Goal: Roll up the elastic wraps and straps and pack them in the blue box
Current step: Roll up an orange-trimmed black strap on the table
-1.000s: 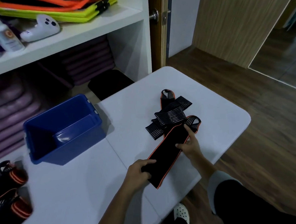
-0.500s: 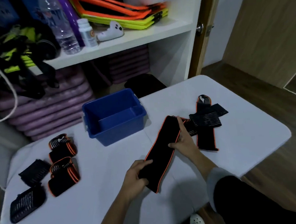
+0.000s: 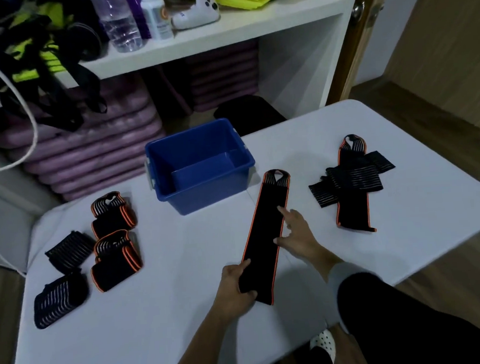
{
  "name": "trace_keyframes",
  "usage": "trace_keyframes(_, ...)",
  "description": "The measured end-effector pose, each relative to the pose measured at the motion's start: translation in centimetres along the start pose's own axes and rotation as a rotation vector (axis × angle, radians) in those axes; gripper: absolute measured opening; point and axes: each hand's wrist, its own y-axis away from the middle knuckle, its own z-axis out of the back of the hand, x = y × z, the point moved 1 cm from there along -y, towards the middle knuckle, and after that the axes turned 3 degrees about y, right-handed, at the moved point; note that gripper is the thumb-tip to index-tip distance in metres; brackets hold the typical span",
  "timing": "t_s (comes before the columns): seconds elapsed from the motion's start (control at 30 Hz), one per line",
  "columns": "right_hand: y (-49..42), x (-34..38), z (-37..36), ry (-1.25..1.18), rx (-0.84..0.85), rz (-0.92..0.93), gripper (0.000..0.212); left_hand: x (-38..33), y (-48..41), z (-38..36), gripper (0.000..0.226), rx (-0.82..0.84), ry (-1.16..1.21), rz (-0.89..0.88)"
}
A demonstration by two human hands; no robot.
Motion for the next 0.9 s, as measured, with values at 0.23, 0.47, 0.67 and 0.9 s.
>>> trace_keyframes(0.23, 1.5, 0.0, -1.5, 0.394, -0.051, 0.081, 0.086, -0.9, 0.0, 1.3, 0.069, -0.076, -0.440, -0.119)
trace_keyframes(0.47, 1.5, 0.0, -1.7, 0.566, -0.031, 0.102, 0.082, -1.7, -0.3, 0.9, 0.049, 0.002, -0.802, -0.303)
trace_keyframes(0.67, 1.8, -0.3, -0.7, 0.457, -0.051, 0.123, 0.070, -3.2, -1.4, 0.7, 0.043, -0.046, -0.770, -0.356)
trace_keyframes(0.9, 1.4, -1.7, 6.7, 0.035, -0.441, 0.169, 0.031, -8.9, -6.0, -2.8, 0.026, -0.103, -0.303, -0.408)
